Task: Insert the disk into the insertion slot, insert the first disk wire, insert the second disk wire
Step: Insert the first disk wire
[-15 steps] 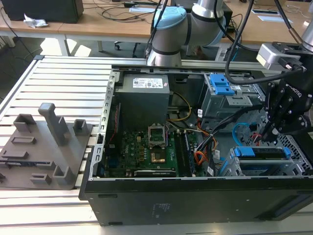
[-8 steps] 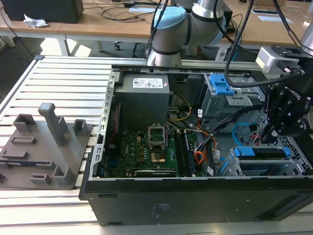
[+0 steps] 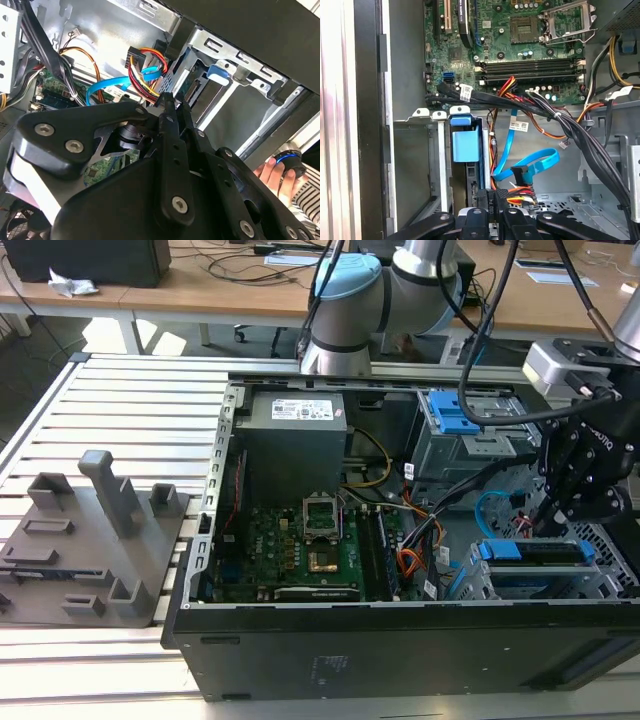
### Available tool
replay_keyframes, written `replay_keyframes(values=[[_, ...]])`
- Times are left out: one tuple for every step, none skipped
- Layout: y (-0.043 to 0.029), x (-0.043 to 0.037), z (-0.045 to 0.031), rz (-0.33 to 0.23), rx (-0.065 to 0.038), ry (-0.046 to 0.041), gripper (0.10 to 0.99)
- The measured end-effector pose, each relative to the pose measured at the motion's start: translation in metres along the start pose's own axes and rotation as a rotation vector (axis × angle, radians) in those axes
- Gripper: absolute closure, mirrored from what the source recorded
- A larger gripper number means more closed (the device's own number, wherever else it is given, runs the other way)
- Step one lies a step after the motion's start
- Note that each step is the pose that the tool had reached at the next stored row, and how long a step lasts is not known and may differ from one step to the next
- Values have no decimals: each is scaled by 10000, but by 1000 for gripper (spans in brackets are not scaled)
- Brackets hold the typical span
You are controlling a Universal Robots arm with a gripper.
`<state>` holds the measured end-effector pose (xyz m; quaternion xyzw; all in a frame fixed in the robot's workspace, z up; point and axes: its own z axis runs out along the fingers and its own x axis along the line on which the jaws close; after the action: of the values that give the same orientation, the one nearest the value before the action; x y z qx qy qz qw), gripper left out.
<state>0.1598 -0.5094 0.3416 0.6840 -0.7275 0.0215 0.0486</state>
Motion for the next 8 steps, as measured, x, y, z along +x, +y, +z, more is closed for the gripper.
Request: replay_keyframes(values=[[-1,13,2,0,0,0,910],[-2,37,7,0,-1,-6,910],[-7,50,9,0,0,-6,910],[-14,53,9,1,0,-5,910],[-25,56,9,0,0,-7,910],[-35,60,9,0,0,-5,910],[-42,62,9,0,-1,-6,910],[-50,67,10,0,-1,-6,910]])
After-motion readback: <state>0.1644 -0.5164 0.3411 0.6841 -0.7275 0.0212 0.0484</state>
